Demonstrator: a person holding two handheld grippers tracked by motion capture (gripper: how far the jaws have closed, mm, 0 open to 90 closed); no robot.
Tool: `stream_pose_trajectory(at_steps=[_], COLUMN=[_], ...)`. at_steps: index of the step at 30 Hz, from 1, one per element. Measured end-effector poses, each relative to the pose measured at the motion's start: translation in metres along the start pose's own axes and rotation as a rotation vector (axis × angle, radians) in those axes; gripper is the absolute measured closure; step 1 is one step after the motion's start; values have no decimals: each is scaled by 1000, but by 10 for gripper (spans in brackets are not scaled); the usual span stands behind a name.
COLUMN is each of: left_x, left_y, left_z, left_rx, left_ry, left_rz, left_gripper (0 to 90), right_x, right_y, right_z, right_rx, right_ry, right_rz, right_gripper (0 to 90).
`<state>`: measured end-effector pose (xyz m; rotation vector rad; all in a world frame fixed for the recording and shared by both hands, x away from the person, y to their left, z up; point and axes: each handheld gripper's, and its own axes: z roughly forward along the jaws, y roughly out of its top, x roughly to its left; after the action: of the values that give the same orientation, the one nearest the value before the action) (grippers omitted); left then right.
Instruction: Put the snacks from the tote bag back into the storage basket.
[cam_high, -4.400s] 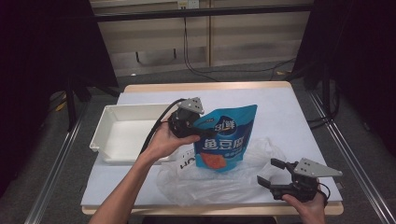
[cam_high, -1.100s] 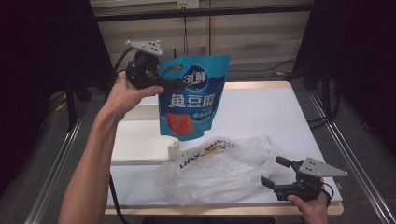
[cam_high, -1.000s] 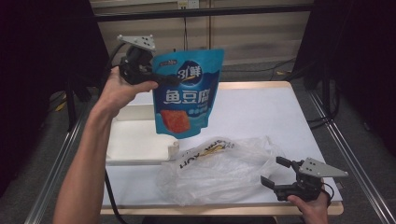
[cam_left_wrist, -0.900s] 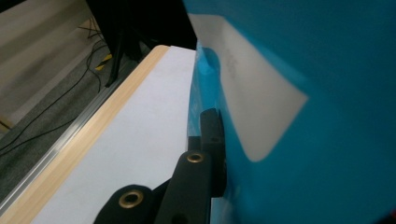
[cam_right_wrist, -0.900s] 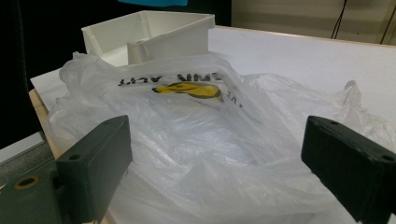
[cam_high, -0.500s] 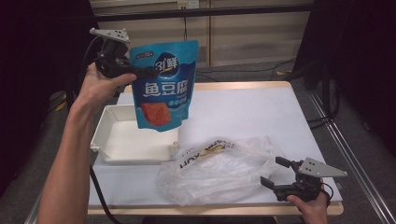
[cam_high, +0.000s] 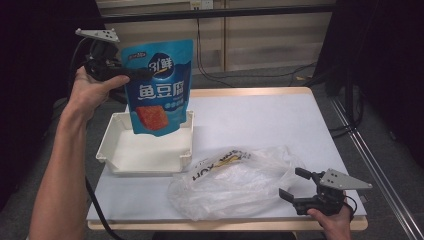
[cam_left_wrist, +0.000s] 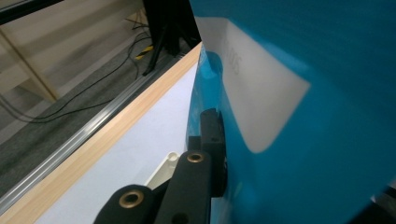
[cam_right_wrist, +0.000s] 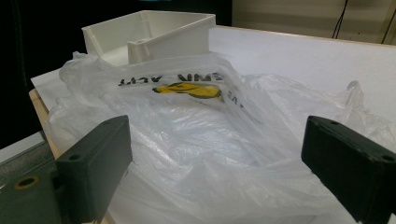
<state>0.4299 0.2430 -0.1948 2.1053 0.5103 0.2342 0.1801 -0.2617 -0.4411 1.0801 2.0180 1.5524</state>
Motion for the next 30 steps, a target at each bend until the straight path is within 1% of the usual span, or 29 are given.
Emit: stream_pose_trajectory(at_steps=[1, 5, 7, 8, 14, 15, 17, 19, 20, 21, 24, 28, 29, 30], left_x=[1, 8, 11, 12, 17, 18, 20, 22, 23, 24, 25, 28, 29, 30], left_y=[-2, -12, -17, -19, -29, -30, -33, -37, -40, -41, -44, -51, -53, -54], left_z=[-1, 0, 2, 3, 13, 15, 19, 23, 26, 27, 33, 41, 43, 45], left_rx=[2, 7, 1, 3, 9, 8, 5, -3, -1, -2, 8, 3, 8, 14], left_ry=[6, 2, 1, 4, 11, 13, 14, 8, 13, 7, 6, 4, -1, 1], left_rz=[-3, -14, -32, -34, -43, -55, -59, -62, -66, -74, -69, -83, -90, -87], left_gripper=[900, 900, 900, 900, 900, 900, 900, 900, 900, 900, 900, 900, 900, 900], right_x=[0, 0, 0, 1, 1, 1, 1, 1, 1, 1, 1, 1, 1, 1], right_y=[0, 0, 0, 0, 0, 0, 0, 0, 0, 0, 0, 0, 0, 0], right_z=[0, 1, 1, 1, 2, 2, 2, 2, 2, 2, 2, 2, 2, 2], right_rx=[0, 1, 1, 4, 6, 7, 6, 5, 5, 6, 7, 11, 13, 13], right_ry=[-1, 1, 2, -1, 5, 5, 5, 3, 5, 5, 7, 5, 8, 9], right_rz=[-1, -4, -5, -3, -6, -7, -6, -7, -7, -6, -7, -6, -8, -9], right_gripper=[83, 83, 83, 83, 83, 83, 83, 83, 83, 83, 83, 83, 83, 83])
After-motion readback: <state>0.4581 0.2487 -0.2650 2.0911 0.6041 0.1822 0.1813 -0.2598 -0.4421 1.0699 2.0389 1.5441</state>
